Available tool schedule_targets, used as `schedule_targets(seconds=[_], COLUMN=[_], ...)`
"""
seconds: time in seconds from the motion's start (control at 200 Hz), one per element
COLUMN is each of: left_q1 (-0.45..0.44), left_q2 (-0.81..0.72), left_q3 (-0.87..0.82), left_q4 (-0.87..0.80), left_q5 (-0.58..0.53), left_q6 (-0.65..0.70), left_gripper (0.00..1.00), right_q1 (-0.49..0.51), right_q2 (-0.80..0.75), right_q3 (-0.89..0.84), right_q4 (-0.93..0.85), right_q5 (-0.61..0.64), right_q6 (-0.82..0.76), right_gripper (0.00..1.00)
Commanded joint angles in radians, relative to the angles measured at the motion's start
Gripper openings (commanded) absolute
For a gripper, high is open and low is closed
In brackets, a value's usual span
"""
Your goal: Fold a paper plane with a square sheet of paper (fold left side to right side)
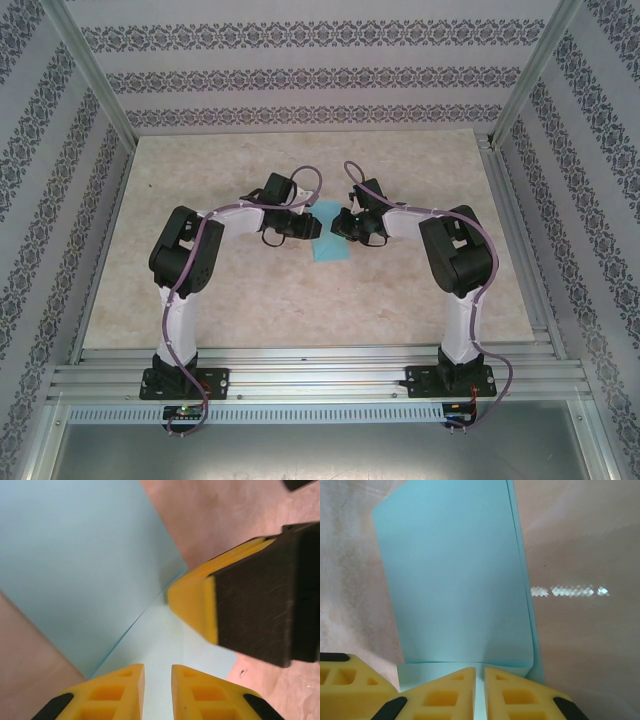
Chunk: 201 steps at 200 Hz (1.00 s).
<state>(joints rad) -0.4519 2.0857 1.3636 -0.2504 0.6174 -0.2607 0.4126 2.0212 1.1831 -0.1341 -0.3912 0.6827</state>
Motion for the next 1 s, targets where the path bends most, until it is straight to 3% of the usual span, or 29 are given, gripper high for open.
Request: schedule_targets(seconds=[0.0,0.555,0.774,0.999], left_q1=[0.005,0.006,0.005,0.004], left_q2=[0.027,0.089,0.101,0.105], left_q3=[0.052,0.070,0.053,0.032], left_q4=[-0.032,-0.085,-0.093,-0.092], left_q5=[0.015,-0.026,-0.054,-0.077], left_q6=[0.043,0.088,0.101,0.108], left_gripper=[0.21,0.19,0.19,0.17], right_q1=[0.013,0.008,-0.004,0.028], right_q2=[0.013,0.003,-0.117,-0.265], right_q3=[0.003,0.034,0.040,-0.148], right_q4=[-0.016,-0.034,-0.061,0.067], right_q5=[0.023,0.015,0.006,-0.006], right_q6=[-0.015,-0.027,-0.041,0.040], right_gripper=[0.14,0.14,0.15,0.10])
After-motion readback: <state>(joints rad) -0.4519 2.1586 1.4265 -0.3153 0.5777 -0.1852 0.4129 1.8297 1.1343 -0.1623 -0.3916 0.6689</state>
